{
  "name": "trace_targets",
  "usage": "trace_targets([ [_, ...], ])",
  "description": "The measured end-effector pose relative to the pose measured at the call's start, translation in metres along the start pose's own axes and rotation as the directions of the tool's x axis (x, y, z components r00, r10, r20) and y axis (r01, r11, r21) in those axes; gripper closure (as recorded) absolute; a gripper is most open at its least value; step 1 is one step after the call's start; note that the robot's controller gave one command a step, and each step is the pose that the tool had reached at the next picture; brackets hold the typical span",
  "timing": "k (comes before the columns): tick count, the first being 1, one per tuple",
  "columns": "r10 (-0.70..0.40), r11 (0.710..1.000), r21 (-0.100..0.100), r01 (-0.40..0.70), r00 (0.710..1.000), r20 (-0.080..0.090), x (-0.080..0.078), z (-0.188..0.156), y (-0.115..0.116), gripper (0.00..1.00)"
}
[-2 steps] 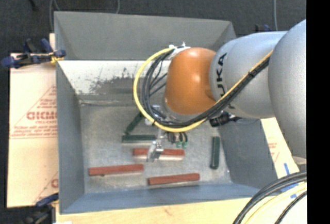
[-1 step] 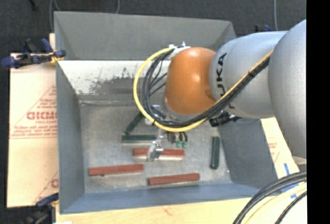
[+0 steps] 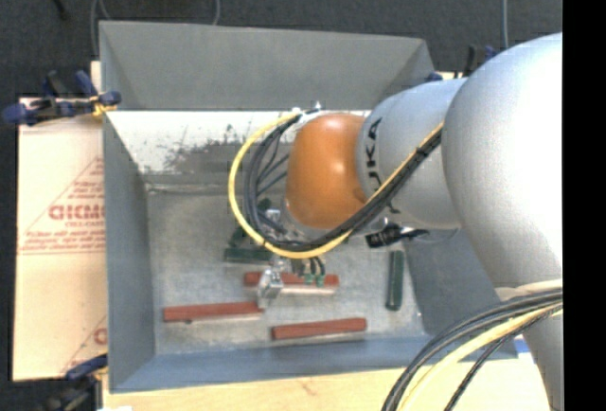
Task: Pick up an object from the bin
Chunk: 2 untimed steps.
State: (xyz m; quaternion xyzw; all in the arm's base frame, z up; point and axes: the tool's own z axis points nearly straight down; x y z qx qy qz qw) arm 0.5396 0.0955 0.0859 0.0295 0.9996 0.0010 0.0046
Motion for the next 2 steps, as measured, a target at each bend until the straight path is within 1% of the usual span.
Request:
trace_targets([
  [1,0.001,1.000,0.000,-0.001,1.000,0.000,0.000,0.000,0.000,1.00],
  [2,-0.071,0.997,0.002,0.071,0.997,-0.004,0.004,-0.136,-0.008,1.00],
])
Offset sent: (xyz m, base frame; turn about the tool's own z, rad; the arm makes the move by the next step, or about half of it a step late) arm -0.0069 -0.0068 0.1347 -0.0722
